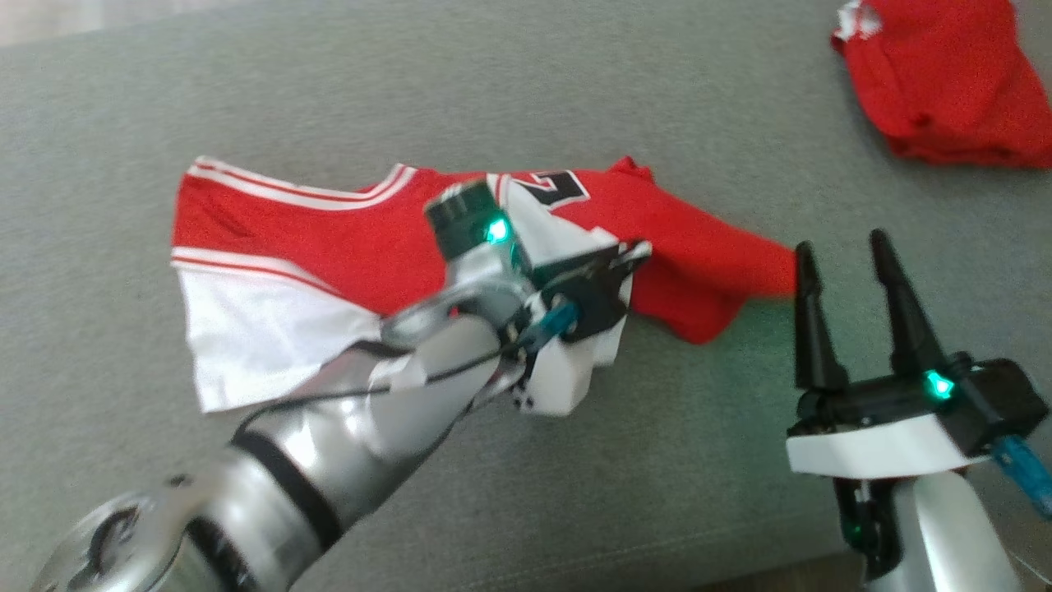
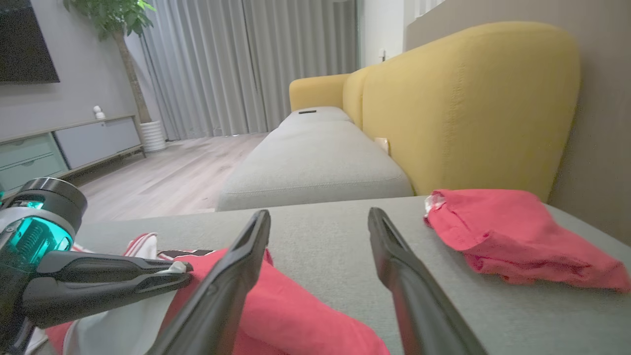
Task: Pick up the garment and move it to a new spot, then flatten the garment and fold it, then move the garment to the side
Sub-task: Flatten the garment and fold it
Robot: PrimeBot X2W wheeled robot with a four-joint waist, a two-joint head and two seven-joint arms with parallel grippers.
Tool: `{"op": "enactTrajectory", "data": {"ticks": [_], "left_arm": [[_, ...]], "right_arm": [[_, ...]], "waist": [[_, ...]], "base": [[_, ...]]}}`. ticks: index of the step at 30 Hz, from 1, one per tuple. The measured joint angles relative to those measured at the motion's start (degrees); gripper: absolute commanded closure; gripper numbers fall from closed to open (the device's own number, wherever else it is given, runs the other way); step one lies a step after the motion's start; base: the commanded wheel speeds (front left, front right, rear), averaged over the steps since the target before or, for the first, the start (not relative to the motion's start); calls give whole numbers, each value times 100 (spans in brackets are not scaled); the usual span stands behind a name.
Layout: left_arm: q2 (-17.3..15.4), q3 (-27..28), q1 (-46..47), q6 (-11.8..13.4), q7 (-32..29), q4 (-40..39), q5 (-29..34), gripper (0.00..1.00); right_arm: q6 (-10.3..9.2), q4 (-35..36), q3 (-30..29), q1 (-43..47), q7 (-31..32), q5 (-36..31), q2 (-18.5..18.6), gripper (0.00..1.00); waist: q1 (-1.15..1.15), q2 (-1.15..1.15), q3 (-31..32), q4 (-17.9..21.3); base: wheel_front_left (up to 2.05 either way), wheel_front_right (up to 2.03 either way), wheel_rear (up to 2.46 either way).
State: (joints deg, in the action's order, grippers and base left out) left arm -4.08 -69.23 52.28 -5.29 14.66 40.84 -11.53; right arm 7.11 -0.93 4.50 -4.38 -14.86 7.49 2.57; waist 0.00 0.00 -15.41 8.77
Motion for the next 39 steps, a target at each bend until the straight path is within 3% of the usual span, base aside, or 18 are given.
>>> {"op": "enactTrajectory", "data": {"ticks": [2, 7, 8, 9, 10, 11, 16, 25, 39], "left_arm": [[-83, 8, -124, 35, 4, -121, -26, 100], [-645, 172, -744, 261, 4, -594, -142, 100], [-722, 186, -837, 270, 4, -709, -147, 74], [-766, 199, -928, 266, 4, -847, -197, 59], [-781, 220, -1023, 269, 4, -978, -236, 11], [-782, 227, -1110, 257, 4, -1090, -235, 0], [-853, 270, -1459, 319, 2, -1229, -372, 0], [-1241, 590, -1946, 1328, -403, -2076, -477, 0], [-1551, 489, -2048, 1871, -1050, -2774, -112, 0]], "right_arm": [[0, -65, 25, 6, 0, 0, 0, 0], [0, -487, 120, 36, 0, 2, 53, 0], [0, -521, 135, 35, 0, 3, 68, 0], [0, -544, 145, 33, 0, 8, 83, 0], [0, -559, 157, 31, 0, 8, 96, 0], [0, -563, 156, 30, 0, 8, 100, 0], [0, -602, 161, 26, 0, 8, 123, 0], [0, -602, 99, 34, 0, 8, 125, 0], [0, -601, 87, 69, 0, 9, 121, 0]], "waist": [[0, 0, 23, -64], [0, 0, 84, -378], [0, 0, 84, -431], [0, 0, 78, -477], [0, 0, 66, -516], [0, 0, 46, -542], [0, 0, 0, -589], [0, 0, 89, -464], [0, 0, 143, -311]], "base": [[0, 0, 0], [0, 0, 0], [0, 0, 0], [0, 0, 0], [0, 0, 0], [0, 0, 0], [0, 0, 0], [0, 0, 0], [0, 0, 0]]}}
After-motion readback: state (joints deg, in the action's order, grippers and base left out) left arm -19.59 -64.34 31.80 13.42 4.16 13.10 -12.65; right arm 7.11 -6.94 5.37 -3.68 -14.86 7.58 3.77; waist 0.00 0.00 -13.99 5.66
